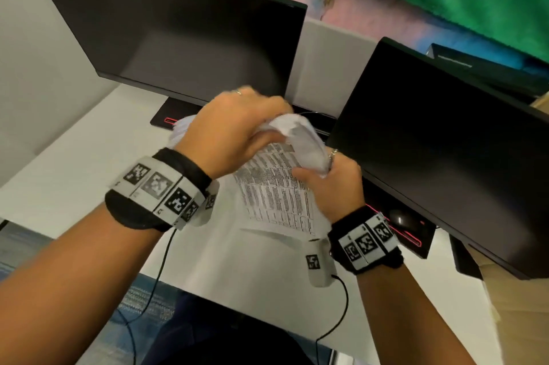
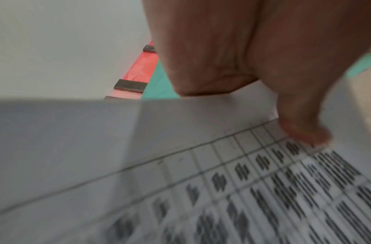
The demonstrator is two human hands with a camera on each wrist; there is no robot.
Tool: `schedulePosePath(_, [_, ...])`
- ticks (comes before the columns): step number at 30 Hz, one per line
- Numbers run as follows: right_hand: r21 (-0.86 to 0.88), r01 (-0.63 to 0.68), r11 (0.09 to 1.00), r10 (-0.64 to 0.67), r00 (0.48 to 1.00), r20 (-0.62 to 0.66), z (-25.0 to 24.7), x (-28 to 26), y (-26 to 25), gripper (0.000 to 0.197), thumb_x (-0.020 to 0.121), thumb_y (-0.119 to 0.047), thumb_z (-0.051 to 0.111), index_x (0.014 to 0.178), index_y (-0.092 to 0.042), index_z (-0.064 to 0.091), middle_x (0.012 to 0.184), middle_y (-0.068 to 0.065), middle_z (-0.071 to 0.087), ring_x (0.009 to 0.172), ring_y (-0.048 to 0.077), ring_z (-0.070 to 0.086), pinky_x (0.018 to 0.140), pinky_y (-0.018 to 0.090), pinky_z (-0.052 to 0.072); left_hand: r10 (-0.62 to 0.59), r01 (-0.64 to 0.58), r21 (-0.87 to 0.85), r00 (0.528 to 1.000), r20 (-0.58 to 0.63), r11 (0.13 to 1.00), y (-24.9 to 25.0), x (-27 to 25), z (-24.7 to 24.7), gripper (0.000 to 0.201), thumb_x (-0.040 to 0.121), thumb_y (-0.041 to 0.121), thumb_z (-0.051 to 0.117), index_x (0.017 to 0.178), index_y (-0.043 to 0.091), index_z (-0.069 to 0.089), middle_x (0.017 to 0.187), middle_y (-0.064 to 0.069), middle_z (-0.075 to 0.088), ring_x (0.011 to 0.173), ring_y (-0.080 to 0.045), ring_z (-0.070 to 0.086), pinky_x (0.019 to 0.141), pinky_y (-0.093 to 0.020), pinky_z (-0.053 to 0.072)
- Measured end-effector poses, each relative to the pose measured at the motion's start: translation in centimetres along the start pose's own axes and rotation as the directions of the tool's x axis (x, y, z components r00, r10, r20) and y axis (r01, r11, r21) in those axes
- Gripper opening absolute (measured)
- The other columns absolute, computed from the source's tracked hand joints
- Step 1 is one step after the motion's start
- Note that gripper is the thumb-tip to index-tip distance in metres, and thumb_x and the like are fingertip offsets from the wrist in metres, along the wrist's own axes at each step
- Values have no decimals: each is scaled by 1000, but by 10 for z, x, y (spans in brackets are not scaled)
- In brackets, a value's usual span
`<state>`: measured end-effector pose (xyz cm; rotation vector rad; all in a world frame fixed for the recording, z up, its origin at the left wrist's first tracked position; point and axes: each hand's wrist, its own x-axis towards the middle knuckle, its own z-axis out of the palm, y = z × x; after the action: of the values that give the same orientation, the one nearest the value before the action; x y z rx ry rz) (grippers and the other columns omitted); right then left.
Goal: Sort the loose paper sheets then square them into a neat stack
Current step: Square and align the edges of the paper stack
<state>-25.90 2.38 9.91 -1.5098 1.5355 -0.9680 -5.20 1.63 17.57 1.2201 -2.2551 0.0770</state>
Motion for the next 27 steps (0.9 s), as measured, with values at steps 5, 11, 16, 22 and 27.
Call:
schedulePosePath(5, [319, -55, 946, 78, 995, -59, -22, 1, 10, 37, 71, -6, 84, 104, -15, 71, 94, -1, 77, 87, 13, 75, 72, 30, 62, -490, 352, -362, 758, -431, 863, -28, -52, 24, 105, 70, 45, 87, 148, 11, 26, 149, -3, 33, 141, -27, 35, 113, -55, 32])
schedulePosePath(11, [320, -92, 943, 87, 996, 28, -16, -1, 23, 31, 74, -9, 82, 101, -21, 70, 102, 2, 76, 96, 18, 74, 87, 47, 59, -551, 519, -846, 745, 376, 123, -44, -64, 55, 67, 70, 46, 86, 128, 23, 62, 128, -11, 67, 120, -30, 64, 104, -59, 45])
schedulePosePath(16, [314, -66, 947, 120, 980, -156, -3, -12, 35, 22, 78, -10, 81, 92, -24, 72, 89, -7, 77, 85, 11, 75, 75, 41, 62, -676, 559, -673, 728, 119, 484, -17, -61, 62, 18, 88, 24, 74, 105, 28, 68, 104, -8, 74, 96, -33, 70, 85, -40, 56])
schedulePosePath(22, [484, -105, 869, 244, 941, -234, 16, -39, 58, 54, 70, 1, 85, 108, -28, 61, 94, -5, 73, 90, 8, 73, 70, 22, 60, -592, 543, -700, 778, 211, 464, -6, -92, 92, 65, 71, 14, 86, 121, 11, 45, 103, 12, 56, 93, 13, 60, 81, -3, 44])
schedulePosePath(27, [492, 43, 869, 97, 962, -255, 6, -33, 49, 78, 67, 8, 82, 132, -14, 46, 103, 0, 63, 89, 7, 71, 71, 21, 58, -543, 334, -829, 838, 44, 448, -13, -85, 93, 81, 67, 41, 81, 124, 6, 36, 109, 2, 52, 98, 5, 59, 83, -12, 49])
